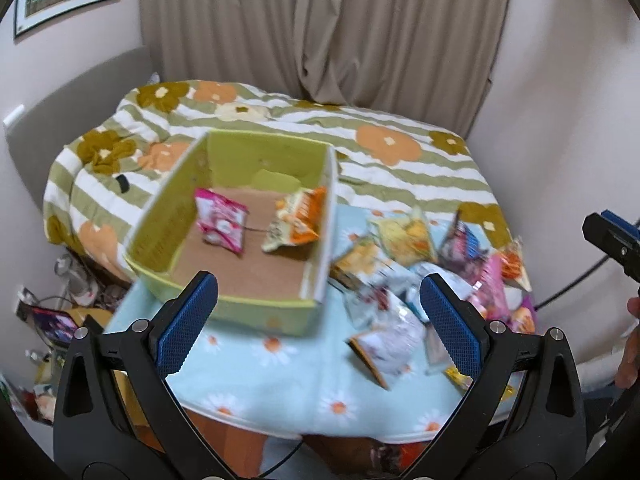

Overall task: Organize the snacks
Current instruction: 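Grasp the white printed bag with the left tool while the right tool grasps the purple chip bag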

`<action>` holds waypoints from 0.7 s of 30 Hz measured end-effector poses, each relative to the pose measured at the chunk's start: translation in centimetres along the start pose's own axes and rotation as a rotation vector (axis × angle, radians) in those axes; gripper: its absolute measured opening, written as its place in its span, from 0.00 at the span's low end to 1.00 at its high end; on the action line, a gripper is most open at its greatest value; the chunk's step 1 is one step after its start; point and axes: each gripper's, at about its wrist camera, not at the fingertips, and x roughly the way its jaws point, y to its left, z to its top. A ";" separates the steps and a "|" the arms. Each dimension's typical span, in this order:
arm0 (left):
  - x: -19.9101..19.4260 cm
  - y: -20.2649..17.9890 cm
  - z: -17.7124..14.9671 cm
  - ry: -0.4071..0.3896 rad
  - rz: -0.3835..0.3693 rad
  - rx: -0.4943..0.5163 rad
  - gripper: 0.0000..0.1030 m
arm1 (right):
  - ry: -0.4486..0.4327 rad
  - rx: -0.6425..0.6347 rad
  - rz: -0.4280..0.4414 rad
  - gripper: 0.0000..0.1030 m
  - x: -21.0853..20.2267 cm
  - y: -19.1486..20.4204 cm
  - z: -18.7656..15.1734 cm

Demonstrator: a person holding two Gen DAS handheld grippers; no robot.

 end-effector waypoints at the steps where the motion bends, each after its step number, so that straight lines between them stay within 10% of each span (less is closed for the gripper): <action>1: -0.1 -0.7 -0.6 0.003 -0.007 0.000 0.98 | 0.001 0.005 -0.005 0.96 -0.4 -0.6 -0.4; 21: 7.7 -8.2 -8.5 0.094 -0.037 0.159 0.98 | 0.122 0.136 -0.119 0.96 1.0 -10.5 -13.4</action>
